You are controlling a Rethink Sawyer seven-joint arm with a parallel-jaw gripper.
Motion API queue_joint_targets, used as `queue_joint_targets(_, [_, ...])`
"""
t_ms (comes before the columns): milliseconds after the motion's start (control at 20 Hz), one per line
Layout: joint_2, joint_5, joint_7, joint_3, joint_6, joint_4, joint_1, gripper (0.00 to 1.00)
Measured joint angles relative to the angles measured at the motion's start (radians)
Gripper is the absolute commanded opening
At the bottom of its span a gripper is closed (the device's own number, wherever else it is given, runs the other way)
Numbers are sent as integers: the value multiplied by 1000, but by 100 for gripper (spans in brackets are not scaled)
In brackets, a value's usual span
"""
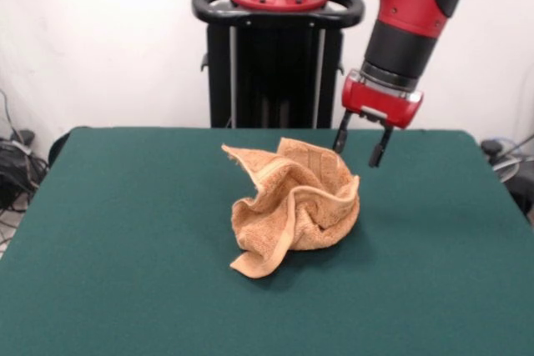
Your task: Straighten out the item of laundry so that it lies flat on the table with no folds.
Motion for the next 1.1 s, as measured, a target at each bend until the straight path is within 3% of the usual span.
queue_joint_targets(1100, [9, 21, 0, -16, 0, 0, 47, 100])
